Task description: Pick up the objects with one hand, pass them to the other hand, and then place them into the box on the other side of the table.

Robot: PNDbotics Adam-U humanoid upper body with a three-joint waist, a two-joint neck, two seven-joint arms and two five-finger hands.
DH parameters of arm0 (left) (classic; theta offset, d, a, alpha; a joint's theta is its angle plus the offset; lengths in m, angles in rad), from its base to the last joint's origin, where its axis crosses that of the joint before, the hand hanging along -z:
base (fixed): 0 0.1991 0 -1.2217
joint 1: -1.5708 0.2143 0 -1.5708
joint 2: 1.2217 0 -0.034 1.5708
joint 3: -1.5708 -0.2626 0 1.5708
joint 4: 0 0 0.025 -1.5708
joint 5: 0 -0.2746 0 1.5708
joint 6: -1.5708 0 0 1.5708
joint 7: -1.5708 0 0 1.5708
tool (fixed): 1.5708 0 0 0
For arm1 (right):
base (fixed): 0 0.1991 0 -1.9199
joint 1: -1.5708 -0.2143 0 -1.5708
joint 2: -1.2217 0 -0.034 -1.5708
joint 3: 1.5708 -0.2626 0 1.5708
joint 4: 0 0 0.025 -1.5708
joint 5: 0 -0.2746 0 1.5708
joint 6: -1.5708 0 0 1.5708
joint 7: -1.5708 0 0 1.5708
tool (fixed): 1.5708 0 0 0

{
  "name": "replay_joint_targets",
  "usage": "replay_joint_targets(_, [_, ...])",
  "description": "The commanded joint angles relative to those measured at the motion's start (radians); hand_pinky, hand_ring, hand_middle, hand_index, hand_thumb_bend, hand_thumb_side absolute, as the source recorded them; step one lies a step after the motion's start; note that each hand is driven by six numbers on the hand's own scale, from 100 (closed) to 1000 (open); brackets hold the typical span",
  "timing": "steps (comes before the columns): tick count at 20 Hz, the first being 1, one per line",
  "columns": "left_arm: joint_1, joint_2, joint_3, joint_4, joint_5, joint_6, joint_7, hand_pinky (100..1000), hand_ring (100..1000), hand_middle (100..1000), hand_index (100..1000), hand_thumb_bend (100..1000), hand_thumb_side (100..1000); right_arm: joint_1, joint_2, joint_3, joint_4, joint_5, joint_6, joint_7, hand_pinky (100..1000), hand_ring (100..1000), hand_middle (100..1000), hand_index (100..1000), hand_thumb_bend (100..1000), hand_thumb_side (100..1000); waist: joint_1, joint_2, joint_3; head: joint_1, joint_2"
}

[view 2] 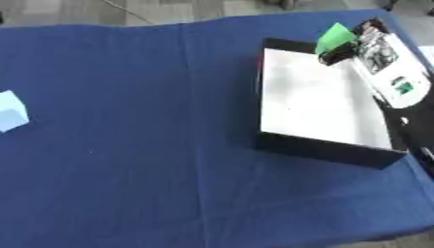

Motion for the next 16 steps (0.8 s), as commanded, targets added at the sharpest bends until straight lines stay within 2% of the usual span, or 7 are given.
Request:
replay_joint_targets(1, [-0.001, 0.033, 0.022, -0.007, 0.005, 0.004, 0.008, 775, 771, 741, 795, 640, 297, -0.022, -0.044, -0.031, -0.029, 0.194, 0.002, 0.176, 849, 692, 492, 528, 389, 100, 0.001, -0.028, -0.002, 0.005, -0.012])
replay_joint_targets(5, [0.003, 0.034, 0.024, -0.007, 0.004, 0.008, 0.011, 776, 772, 741, 794, 640, 299, -0.039, -0.039, -0.061, -0.058, 0.386, -0.039, 0.366, 854, 704, 502, 538, 394, 100, 0.002, -0.028, -0.002, 0.007, -0.007])
replay_joint_targets(9, [0.006, 0.035, 0.026, -0.007, 0.001, 0.013, 0.012, 776, 772, 742, 793, 641, 300, -0.042, -0.04, -0.072, -0.086, 0.499, -0.108, 0.503, 881, 745, 544, 570, 404, 100, 0.001, -0.026, -0.003, 0.008, -0.005])
replay_joint_targets(11, [0.004, 0.036, 0.026, -0.007, 0.001, 0.013, 0.013, 777, 773, 742, 793, 642, 299, -0.04, -0.043, -0.067, -0.086, 0.56, -0.146, 0.571, 897, 798, 627, 653, 385, 100, 0.0, -0.026, -0.002, 0.008, -0.004])
replay_joint_targets(12, [0.003, 0.036, 0.026, -0.007, 0.001, 0.012, 0.014, 777, 773, 742, 793, 642, 299, -0.04, -0.043, -0.062, -0.082, 0.594, -0.17, 0.617, 911, 832, 697, 729, 374, 100, -0.001, -0.026, -0.002, 0.008, -0.003])
replay_joint_targets(13, [0.002, 0.036, 0.027, -0.007, 0.0, 0.012, 0.015, 777, 773, 743, 793, 643, 298, -0.041, -0.042, -0.059, -0.077, 0.626, -0.199, 0.673, 939, 876, 748, 787, 399, 100, -0.002, -0.027, -0.001, 0.009, -0.003])
replay_joint_targets(16, [0.0, 0.038, 0.028, -0.007, 0.001, 0.012, 0.016, 777, 773, 742, 793, 643, 298, -0.044, -0.041, -0.056, -0.063, 0.717, -0.285, 0.822, 966, 905, 768, 810, 407, 107, -0.002, -0.027, 0.001, 0.012, -0.001])
